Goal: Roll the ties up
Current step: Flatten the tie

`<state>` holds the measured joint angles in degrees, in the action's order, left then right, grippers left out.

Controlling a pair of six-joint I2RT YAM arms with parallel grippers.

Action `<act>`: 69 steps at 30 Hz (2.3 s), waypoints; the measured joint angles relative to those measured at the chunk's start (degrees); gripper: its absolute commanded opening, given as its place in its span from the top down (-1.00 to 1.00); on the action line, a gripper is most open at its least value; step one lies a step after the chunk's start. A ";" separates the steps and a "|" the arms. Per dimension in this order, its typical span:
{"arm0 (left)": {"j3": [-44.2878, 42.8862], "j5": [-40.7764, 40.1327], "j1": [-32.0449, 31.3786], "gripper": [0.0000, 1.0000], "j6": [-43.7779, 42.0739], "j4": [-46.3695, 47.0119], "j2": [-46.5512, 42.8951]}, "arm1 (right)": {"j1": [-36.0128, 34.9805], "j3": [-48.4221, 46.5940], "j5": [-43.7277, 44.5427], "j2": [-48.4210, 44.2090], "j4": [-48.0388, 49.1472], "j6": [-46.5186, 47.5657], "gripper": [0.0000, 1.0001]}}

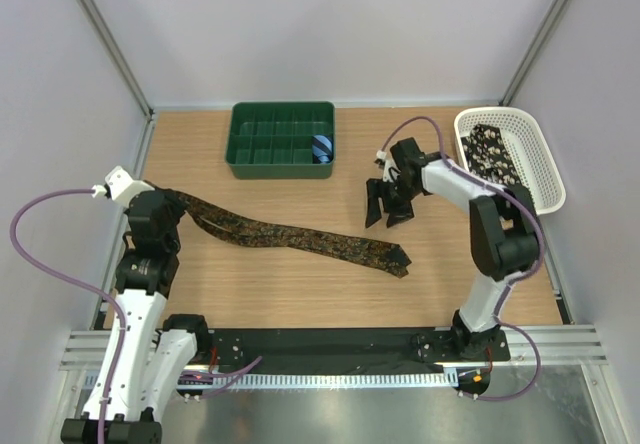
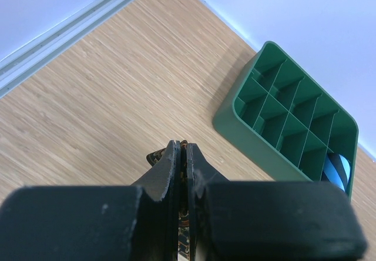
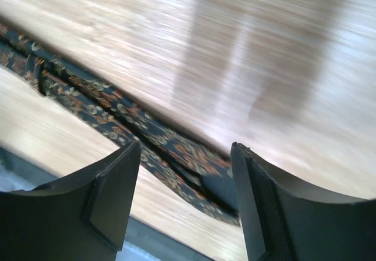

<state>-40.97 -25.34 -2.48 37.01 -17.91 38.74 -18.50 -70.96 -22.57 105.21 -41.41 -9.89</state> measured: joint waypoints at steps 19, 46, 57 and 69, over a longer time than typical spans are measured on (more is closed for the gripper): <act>0.20 0.44 0.00 0.99 0.04 0.11 -0.57 | -2.91 28.22 22.34 -31.36 5.55 -14.56 -0.60; 0.76 2.25 0.00 0.99 0.00 0.59 -1.14 | -5.99 36.11 33.75 -29.51 19.98 -27.76 -0.02; 1.14 2.99 0.00 0.99 0.00 1.03 -1.31 | -14.49 30.64 43.15 -23.02 15.47 -28.35 0.42; 2.80 5.70 0.00 0.99 0.31 1.81 -2.10 | -12.92 25.42 42.58 -17.90 14.12 -27.23 0.98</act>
<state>-38.17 -19.64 -2.48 37.32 -16.10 36.64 -31.42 -45.54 20.01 87.31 -27.29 -37.12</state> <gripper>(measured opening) 0.060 0.029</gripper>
